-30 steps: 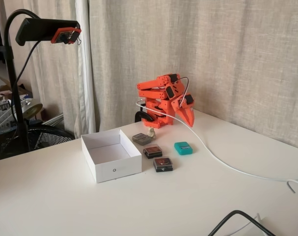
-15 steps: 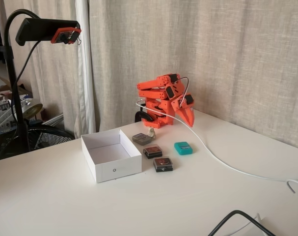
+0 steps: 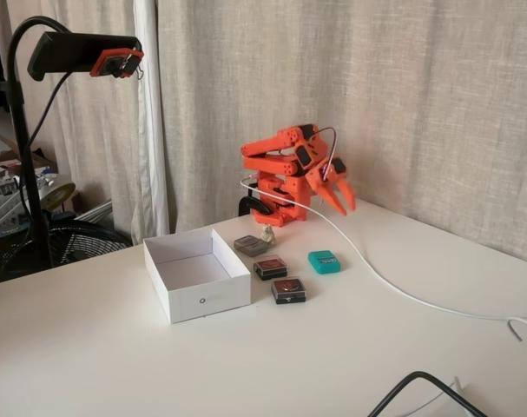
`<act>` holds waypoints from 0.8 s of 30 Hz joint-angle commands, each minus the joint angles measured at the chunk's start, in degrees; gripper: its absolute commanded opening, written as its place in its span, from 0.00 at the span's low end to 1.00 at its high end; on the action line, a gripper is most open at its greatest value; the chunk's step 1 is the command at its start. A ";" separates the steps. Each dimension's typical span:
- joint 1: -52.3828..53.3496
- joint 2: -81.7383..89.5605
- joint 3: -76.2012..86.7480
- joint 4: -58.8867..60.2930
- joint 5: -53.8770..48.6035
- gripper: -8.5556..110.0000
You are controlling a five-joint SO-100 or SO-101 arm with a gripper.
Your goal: Grasp the green cube and put it in the bin.
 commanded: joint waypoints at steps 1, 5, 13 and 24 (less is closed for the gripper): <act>1.76 -13.27 -16.44 -1.49 1.76 0.26; 4.75 -31.46 -34.72 -0.88 3.34 0.26; 16.08 -65.57 -58.01 -1.05 5.01 0.29; 23.20 -79.72 -54.05 0.44 -1.93 0.62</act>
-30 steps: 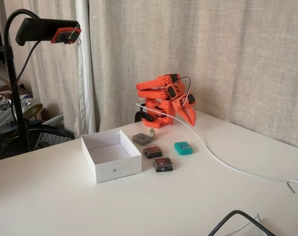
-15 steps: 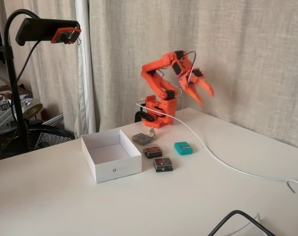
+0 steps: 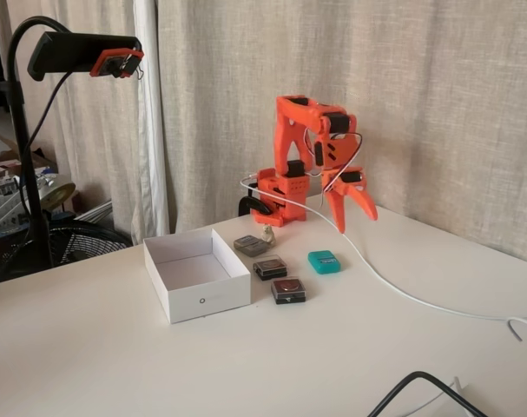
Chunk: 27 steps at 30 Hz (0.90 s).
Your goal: Grasp the green cube and put it in the bin.
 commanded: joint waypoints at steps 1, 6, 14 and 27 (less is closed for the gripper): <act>-0.18 1.85 0.44 2.81 -4.22 0.62; -1.05 5.80 -1.32 18.54 -7.29 0.62; 1.76 5.71 -1.67 27.69 -7.03 0.65; 5.01 -10.28 1.23 6.86 -7.03 0.65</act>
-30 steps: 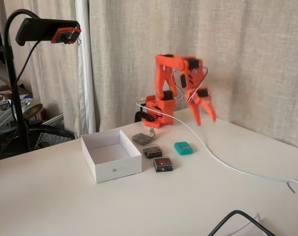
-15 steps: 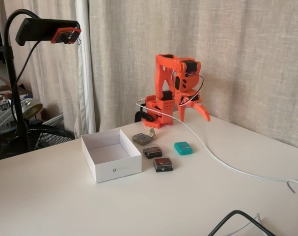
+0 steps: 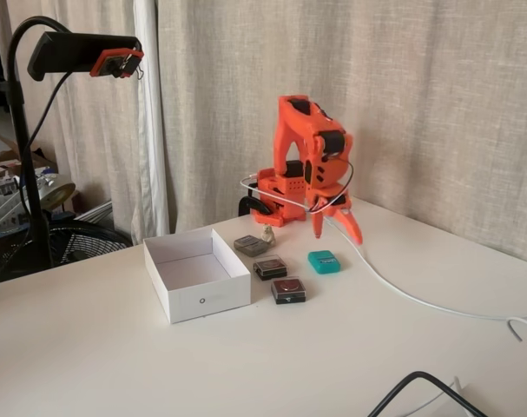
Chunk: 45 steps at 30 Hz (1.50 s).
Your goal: Grasp the green cube and put it in the bin.
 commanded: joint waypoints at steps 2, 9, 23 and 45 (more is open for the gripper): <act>0.09 -1.32 1.76 -5.27 0.26 0.65; 0.35 -2.02 4.92 -6.42 -1.05 0.65; -0.26 -6.42 4.48 -9.58 -1.05 0.61; 0.44 -11.78 2.99 -12.13 -1.76 0.25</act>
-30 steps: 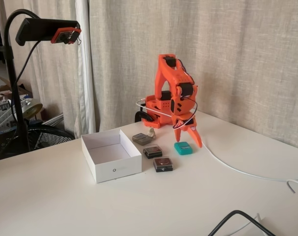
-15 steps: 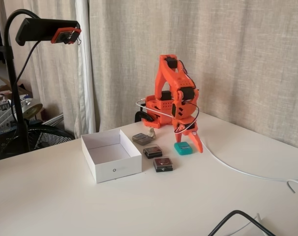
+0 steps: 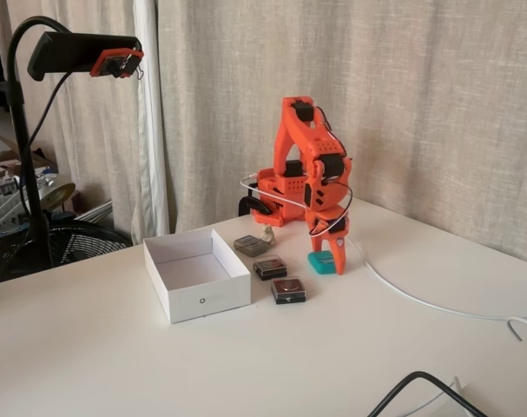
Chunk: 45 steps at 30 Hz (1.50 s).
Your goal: Grasp the green cube and put it in the bin.
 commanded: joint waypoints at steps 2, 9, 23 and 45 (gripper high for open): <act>0.62 -1.32 0.53 -0.44 0.26 0.25; 0.62 -1.32 0.53 -0.88 0.35 0.19; 0.88 0.09 -0.53 -4.66 0.62 0.03; -1.23 12.22 -1.76 -14.85 1.41 0.00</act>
